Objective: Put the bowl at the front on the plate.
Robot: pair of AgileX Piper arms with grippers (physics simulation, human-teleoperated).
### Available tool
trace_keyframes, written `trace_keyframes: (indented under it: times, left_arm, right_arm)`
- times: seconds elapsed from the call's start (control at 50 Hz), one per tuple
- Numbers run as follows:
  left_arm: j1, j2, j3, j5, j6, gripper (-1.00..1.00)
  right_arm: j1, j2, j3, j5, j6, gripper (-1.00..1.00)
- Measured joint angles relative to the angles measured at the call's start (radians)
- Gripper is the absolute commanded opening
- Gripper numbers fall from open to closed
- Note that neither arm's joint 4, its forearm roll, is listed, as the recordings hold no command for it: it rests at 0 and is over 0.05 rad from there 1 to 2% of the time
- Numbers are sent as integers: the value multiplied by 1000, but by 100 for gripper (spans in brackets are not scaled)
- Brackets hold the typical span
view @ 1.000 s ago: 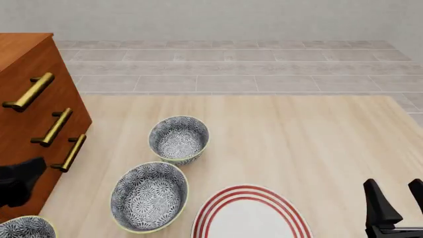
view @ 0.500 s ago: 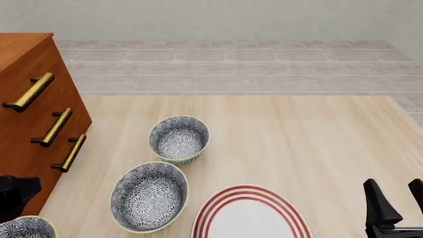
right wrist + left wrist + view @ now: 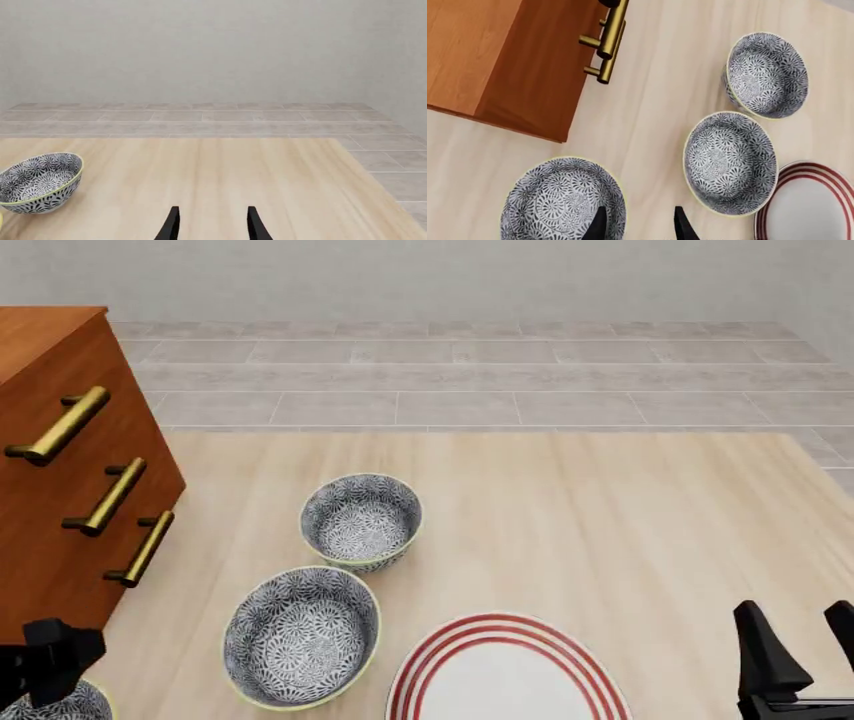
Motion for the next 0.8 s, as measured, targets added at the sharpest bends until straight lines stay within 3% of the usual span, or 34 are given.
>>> trace_keyframes:
  times: [0.8]
  left_arm:
    - [-11,15,213,-125,-97,100]
  right_arm:
    - [0,0,0,0,0,100]
